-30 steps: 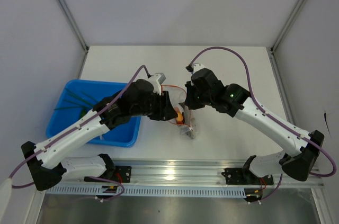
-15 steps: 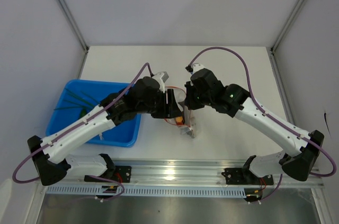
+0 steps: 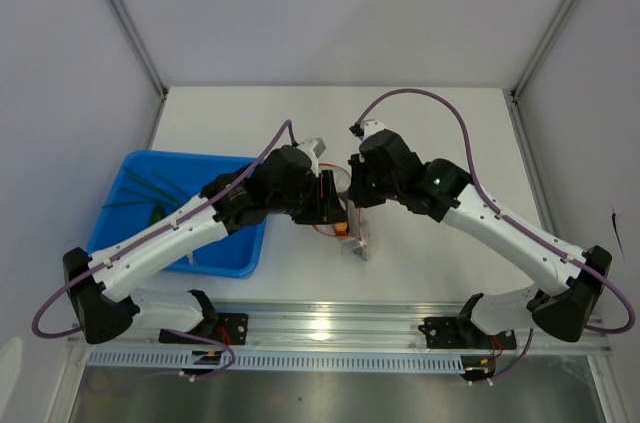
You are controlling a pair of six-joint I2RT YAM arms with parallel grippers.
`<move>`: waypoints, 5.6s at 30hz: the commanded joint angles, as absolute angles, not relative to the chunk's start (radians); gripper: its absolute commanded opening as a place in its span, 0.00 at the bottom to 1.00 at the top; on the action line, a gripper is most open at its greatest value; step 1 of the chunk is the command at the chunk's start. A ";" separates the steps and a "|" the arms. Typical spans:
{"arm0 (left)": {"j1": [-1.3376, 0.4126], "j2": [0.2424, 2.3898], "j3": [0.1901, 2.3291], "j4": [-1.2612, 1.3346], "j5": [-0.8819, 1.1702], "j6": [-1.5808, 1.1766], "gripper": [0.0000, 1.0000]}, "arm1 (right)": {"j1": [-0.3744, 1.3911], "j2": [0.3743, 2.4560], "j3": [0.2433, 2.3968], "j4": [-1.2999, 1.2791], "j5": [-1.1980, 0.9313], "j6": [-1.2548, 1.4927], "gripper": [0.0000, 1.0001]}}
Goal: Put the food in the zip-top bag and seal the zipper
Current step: Adjust the zipper food storage bag at the center of the board.
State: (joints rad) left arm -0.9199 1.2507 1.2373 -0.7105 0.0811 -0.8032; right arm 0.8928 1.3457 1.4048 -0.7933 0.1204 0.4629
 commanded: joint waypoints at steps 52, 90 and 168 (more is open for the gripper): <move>-0.887 1.132 1.206 -0.474 -0.126 -0.635 0.01 | 0.874 1.295 1.358 -0.706 0.040 0.485 0.00; -0.942 1.003 1.181 -0.670 -0.232 -0.653 0.99 | 0.747 1.322 1.384 -0.669 -0.150 0.515 0.00; -0.660 1.071 1.051 -0.340 0.345 -0.654 0.64 | 0.775 1.256 1.355 -0.703 0.028 0.453 0.00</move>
State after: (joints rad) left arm -0.6735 1.1908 1.1072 -0.4206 0.3382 -0.6861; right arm 0.7582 1.2480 1.3777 -0.7677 0.0124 0.4347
